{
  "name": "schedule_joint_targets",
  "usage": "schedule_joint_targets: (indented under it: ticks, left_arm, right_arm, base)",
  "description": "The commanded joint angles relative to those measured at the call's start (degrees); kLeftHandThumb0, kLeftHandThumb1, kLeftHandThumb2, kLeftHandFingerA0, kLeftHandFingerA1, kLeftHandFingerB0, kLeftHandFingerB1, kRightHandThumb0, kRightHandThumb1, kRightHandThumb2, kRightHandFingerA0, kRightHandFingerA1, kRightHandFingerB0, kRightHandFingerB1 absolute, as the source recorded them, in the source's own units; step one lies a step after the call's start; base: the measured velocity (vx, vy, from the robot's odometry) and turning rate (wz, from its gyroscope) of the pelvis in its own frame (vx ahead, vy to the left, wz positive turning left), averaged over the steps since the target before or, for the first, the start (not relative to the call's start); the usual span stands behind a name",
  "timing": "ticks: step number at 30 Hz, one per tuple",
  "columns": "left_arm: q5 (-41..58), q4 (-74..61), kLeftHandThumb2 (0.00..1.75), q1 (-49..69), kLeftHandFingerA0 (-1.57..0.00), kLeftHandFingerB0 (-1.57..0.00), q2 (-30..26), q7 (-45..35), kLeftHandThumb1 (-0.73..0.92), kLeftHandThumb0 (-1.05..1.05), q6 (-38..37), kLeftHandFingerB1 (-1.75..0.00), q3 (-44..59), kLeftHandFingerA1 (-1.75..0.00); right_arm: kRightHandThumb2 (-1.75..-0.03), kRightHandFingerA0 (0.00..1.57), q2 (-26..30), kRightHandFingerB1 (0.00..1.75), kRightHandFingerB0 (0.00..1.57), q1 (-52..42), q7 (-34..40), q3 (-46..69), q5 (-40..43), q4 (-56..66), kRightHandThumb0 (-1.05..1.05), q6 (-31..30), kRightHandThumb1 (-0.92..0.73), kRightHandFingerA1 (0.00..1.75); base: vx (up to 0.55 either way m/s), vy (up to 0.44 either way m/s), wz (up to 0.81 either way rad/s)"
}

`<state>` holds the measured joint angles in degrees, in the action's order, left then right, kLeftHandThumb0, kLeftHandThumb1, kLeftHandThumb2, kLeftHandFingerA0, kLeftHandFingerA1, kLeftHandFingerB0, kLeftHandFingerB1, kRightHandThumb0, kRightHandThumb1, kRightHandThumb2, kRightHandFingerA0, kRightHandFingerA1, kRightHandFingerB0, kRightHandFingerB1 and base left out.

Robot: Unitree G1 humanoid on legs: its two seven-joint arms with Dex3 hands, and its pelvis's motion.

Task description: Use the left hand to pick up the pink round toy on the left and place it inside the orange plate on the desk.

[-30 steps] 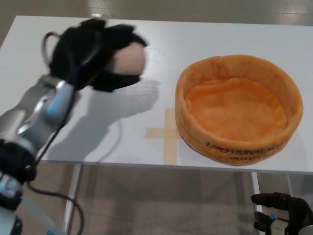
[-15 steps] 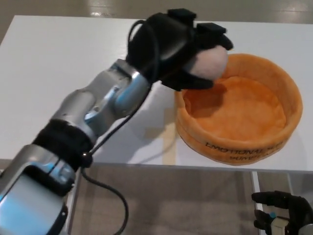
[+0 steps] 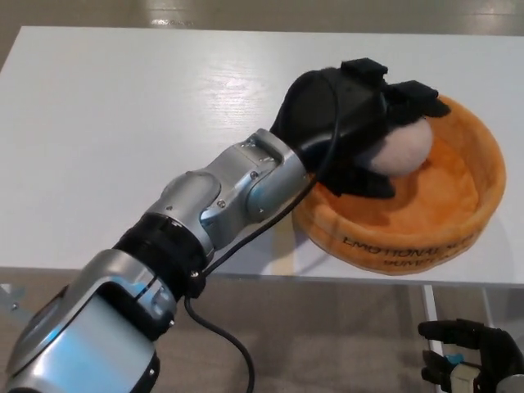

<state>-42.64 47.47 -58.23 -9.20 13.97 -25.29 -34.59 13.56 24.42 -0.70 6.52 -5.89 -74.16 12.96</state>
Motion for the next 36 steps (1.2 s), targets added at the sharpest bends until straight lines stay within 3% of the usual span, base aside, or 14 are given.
schedule_joint_targets:
  ticks: [1,9,17,23,24,25,26,28,29,30,32,33,34,36]
  left_arm:
    - [2.11,2.86,0.94,0.32,0.00,-0.01,0.01,-15.80,0.50,-0.90,4.96,-0.10,-0.51,0.00]
    - [3.44,-1.06,0.96,0.85,0.00,0.00,-2.00,-17.26,0.52,-0.93,4.02,-0.05,1.23,0.00]
    - [11.54,-29.04,0.91,7.83,0.00,0.00,-9.41,-23.24,0.48,-0.87,3.34,-0.07,9.95,0.00]
    - [26.69,-48.47,0.82,13.16,0.00,-0.03,-14.61,-29.42,0.44,-0.75,2.81,-0.13,17.76,-0.01]
    - [31.01,-55.07,0.53,15.71,-0.07,-0.11,-15.90,-28.89,0.42,-0.53,2.49,-0.29,20.77,-0.29]
    - [32.11,-56.76,0.53,16.40,-0.07,-0.11,-16.18,-28.77,0.42,-0.53,2.45,-0.29,21.56,-0.29]
    - [33.09,-58.45,0.80,17.29,-0.01,0.00,-16.59,-28.43,0.22,-0.27,2.00,-0.48,22.45,-0.50]
    - [33.44,-59.20,0.80,17.75,-0.01,0.00,-16.79,-28.30,0.22,-0.27,1.78,-0.48,22.86,-0.50]
    - [40.39,-64.08,0.54,21.29,-0.37,-0.33,-18.66,-29.21,0.48,-0.21,1.39,-0.32,25.51,-0.39]
    - [43.97,-66.68,0.58,23.62,-0.60,-0.52,-19.85,-29.97,0.63,-0.22,1.77,-0.38,27.09,-0.45]
    - [46.22,-68.44,0.58,25.20,-0.60,-0.52,-20.63,-30.51,0.63,-0.22,2.17,-0.38,28.15,-0.45]
    - [50.85,-71.19,0.60,27.91,-0.69,-0.61,-21.53,-31.90,0.69,-0.20,4.00,-0.44,29.48,-0.47]
    - [55.21,-72.23,0.61,31.30,-0.82,-0.80,-22.21,-33.09,0.70,-0.23,3.83,-0.46,29.74,-0.48]
    - [60.09,-73.39,0.61,35.32,-0.82,-0.80,-23.01,-34.44,0.70,-0.23,3.51,-0.46,30.05,-0.48]
  right_arm:
    - [-0.58,0.82,-0.30,0.52,0.72,-0.61,-0.29,0.27,0.61,-0.39,-0.20,-0.15,-0.61,0.57]
    - [-0.58,0.81,-0.59,0.52,0.71,-0.41,-0.14,-0.05,0.28,-0.53,-0.22,-0.47,-0.61,0.57]
    - [-0.58,0.81,-0.44,0.52,0.72,-0.51,0.04,0.11,0.41,-0.33,-0.20,-0.28,-0.61,0.57]
    - [-0.58,0.79,-0.24,0.51,0.71,-0.61,-0.45,0.16,0.46,-0.39,-0.20,-0.39,-0.62,0.55]
    - [-0.58,0.80,-0.29,0.52,0.71,-0.60,-0.33,0.14,0.41,-0.43,-0.21,-0.22,-0.62,0.56]
    - [-0.58,0.80,-0.31,0.52,0.71,-0.60,-0.31,0.13,0.40,-0.43,-0.21,-0.18,-0.62,0.56]
    - [-0.58,0.80,-0.32,0.53,0.72,-0.65,-0.32,0.13,0.40,-0.44,-0.20,-0.13,-0.62,0.56]
    - [-0.58,0.80,-0.33,0.53,0.72,-0.69,-0.34,0.14,0.40,-0.45,-0.20,-0.11,-0.62,0.56]
    - [-0.57,0.81,-0.33,0.52,0.72,-0.61,-0.41,0.17,0.44,-0.43,-0.21,-0.16,-0.61,0.57]
    - [-0.57,0.80,-0.27,0.52,0.72,-0.59,-0.47,0.29,0.55,-0.45,-0.21,-0.18,-0.61,0.57]
    - [-0.57,0.80,-0.21,0.52,0.72,-0.59,-0.51,0.39,0.64,-0.46,-0.21,-0.19,-0.61,0.57]
    - [-0.58,0.80,-0.03,0.52,0.72,-0.62,-0.46,0.36,0.56,-0.50,-0.21,-0.25,-0.61,0.56]
    - [-0.58,0.79,0.07,0.52,0.71,-0.60,-0.46,0.29,0.47,-0.51,-0.21,-0.32,-0.62,0.55]
    - [-0.58,0.79,0.16,0.52,0.71,-0.58,-0.46,0.23,0.40,-0.51,-0.21,-0.40,-0.62,0.55]
  base:
    - [0.00,0.000,0.00]
    - [0.00,0.000,0.00]
    - [0.00,0.000,0.00]
    - [0.00,0.000,0.00]
    - [0.00,0.000,0.00]
    - [0.00,0.000,0.00]
    - [0.00,0.000,0.00]
    - [0.00,0.000,0.00]
    - [0.00,0.000,0.00]
    - [0.00,0.000,0.00]
    - [0.00,0.000,0.00]
    - [0.00,0.000,0.00]
    - [0.00,0.000,0.00]
    - [0.00,0.000,0.00]
